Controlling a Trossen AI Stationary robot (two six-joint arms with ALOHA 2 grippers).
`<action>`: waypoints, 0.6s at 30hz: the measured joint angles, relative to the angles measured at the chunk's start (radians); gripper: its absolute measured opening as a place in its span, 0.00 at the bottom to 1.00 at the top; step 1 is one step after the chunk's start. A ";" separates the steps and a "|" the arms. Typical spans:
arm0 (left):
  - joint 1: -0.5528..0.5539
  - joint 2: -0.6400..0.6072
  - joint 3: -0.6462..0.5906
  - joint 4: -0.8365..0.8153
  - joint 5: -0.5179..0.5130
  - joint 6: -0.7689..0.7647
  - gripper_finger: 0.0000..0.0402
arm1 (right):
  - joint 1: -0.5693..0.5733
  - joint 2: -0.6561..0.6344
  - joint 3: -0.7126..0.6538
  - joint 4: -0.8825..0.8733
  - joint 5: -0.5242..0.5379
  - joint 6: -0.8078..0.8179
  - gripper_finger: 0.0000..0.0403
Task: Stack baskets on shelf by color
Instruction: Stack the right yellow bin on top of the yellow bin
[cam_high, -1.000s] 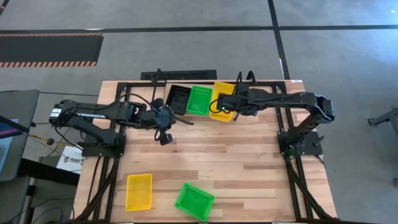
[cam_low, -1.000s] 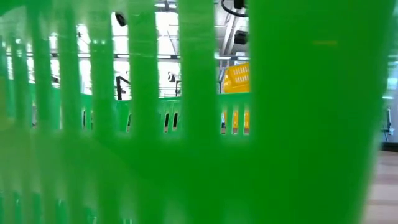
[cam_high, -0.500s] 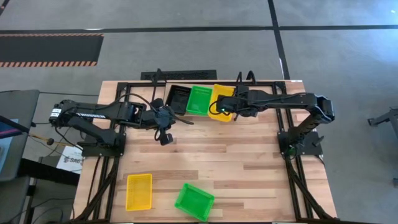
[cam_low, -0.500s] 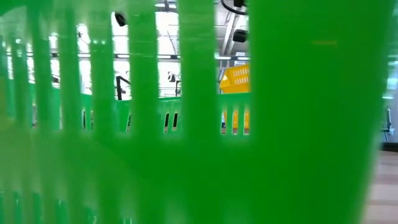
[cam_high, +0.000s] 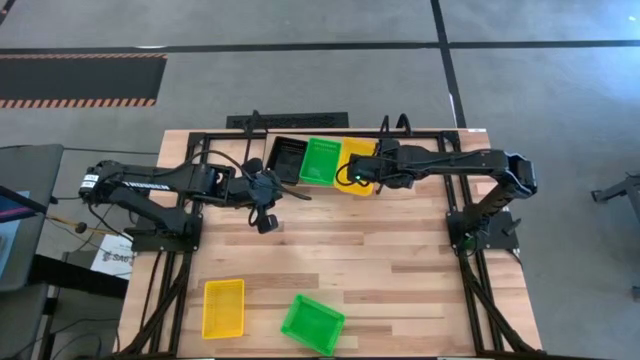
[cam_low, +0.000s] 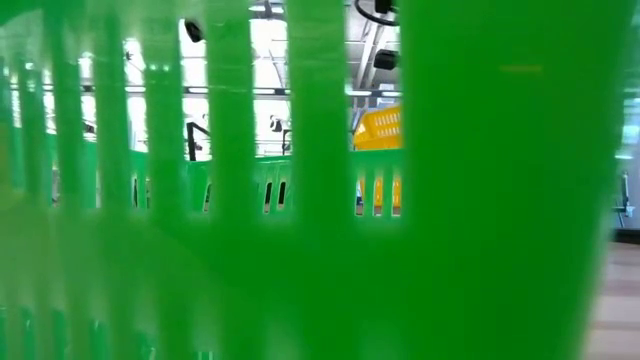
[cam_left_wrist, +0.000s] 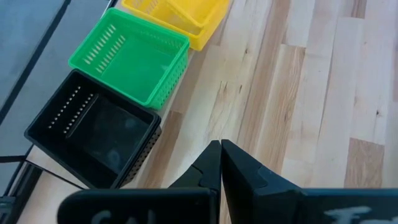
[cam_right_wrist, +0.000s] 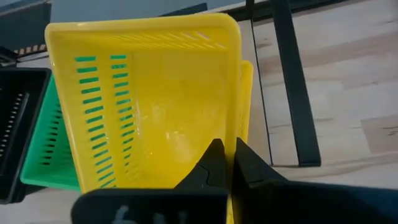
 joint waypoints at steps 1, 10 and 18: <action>0.000 0.000 0.000 0.000 0.000 0.000 0.00 | 0.000 0.001 -0.001 0.001 -0.003 0.001 0.01; 0.000 0.000 0.000 0.000 0.000 0.015 0.00 | -0.010 0.064 -0.006 -0.013 -0.050 0.004 0.01; 0.000 0.000 0.000 -0.001 0.001 0.015 0.00 | -0.032 0.080 -0.005 -0.003 -0.059 -0.077 0.06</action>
